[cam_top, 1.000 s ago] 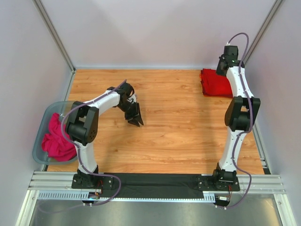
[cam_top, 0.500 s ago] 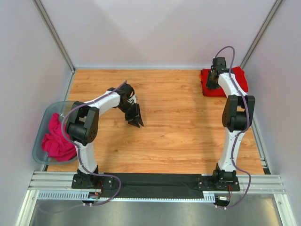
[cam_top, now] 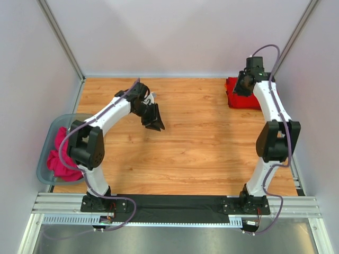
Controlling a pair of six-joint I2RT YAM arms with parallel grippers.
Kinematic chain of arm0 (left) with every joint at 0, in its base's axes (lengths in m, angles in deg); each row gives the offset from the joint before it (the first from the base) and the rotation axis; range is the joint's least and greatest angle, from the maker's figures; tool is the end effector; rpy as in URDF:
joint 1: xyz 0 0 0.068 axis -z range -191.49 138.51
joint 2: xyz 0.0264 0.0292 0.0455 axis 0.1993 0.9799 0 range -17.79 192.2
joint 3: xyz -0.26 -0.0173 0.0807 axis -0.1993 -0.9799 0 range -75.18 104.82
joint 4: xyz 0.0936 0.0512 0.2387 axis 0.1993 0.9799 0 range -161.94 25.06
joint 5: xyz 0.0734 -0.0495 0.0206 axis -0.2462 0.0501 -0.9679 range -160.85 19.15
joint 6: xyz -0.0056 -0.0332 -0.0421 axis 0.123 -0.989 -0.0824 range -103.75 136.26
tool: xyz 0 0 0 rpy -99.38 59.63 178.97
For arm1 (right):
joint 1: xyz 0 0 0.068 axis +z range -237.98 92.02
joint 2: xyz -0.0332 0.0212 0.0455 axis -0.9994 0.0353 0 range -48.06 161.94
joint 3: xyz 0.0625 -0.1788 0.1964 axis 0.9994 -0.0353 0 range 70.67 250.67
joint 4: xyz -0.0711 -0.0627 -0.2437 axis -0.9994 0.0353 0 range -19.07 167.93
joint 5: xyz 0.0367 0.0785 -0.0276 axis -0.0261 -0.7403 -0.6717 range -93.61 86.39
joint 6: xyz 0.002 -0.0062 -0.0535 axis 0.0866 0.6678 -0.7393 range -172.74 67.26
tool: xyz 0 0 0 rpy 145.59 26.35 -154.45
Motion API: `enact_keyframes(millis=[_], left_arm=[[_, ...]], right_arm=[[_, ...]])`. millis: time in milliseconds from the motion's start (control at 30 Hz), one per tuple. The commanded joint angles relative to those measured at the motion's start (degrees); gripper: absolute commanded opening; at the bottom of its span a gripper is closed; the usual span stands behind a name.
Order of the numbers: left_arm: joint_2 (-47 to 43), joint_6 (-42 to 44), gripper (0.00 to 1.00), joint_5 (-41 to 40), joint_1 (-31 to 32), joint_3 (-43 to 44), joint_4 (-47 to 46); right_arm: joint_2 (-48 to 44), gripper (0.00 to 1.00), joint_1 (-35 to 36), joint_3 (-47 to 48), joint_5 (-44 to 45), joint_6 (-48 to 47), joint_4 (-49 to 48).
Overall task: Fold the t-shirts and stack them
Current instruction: Neatly place the folded tshirt to the corner
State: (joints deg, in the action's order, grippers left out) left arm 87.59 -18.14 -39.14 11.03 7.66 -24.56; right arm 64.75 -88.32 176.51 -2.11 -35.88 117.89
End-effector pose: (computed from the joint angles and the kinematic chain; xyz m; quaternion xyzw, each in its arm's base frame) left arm 0.3394 -0.1610 0.2315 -0.0506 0.9471 -0.3164 0.0192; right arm 0.4374 -0.0034 0.2982 0.1462 0.9395 0.0321 0.3082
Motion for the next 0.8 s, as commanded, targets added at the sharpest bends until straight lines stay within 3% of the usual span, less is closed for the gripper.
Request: enact_keyframes(millis=[0,200,233,400,433,567,700,767], left_arm=[[-8.7,-0.9,0.37,2.8,0.3,4.2,-4.2],[-22.0,-7.3,0.4,2.2,0.3,-1.2,-16.2],[-24.8,-7.9,0.4,2.0,0.3,-1.8,-16.7],[-32.0,-6.5,0.42,0.8,0.3,-2.6,-13.3],[-34.2,-4.7,0.42,0.7,0.3,-2.5,-12.4],[-38.1,-2.5,0.49,-1.0,0.3,-1.7,-6.2],[-41.8,-4.1,0.71,-1.5,0.4,-0.4,-2.6],[-43.8,-5.1,0.99,-1.0,0.4,-1.5,-2.6]], right_arm=[[-12.6,0.32,1.7,-3.8,-7.4,6.4,3.7],[-29.7,0.46,7.5,-14.2,-6.7,8.6,9.7],[-32.4,0.56,8.4,-17.0,-7.1,9.9,10.4],[-48.2,0.81,10.9,-23.1,-8.3,14.9,13.2],[-50.0,1.0,11.1,-24.1,-8.7,16.1,13.3],[-59.1,1.0,11.1,-27.7,-10.6,17.4,14.2],[-63.5,1.0,11.1,-23.7,-10.8,17.1,19.9],[-64.5,1.0,11.1,-22.0,-9.2,17.3,22.4]])
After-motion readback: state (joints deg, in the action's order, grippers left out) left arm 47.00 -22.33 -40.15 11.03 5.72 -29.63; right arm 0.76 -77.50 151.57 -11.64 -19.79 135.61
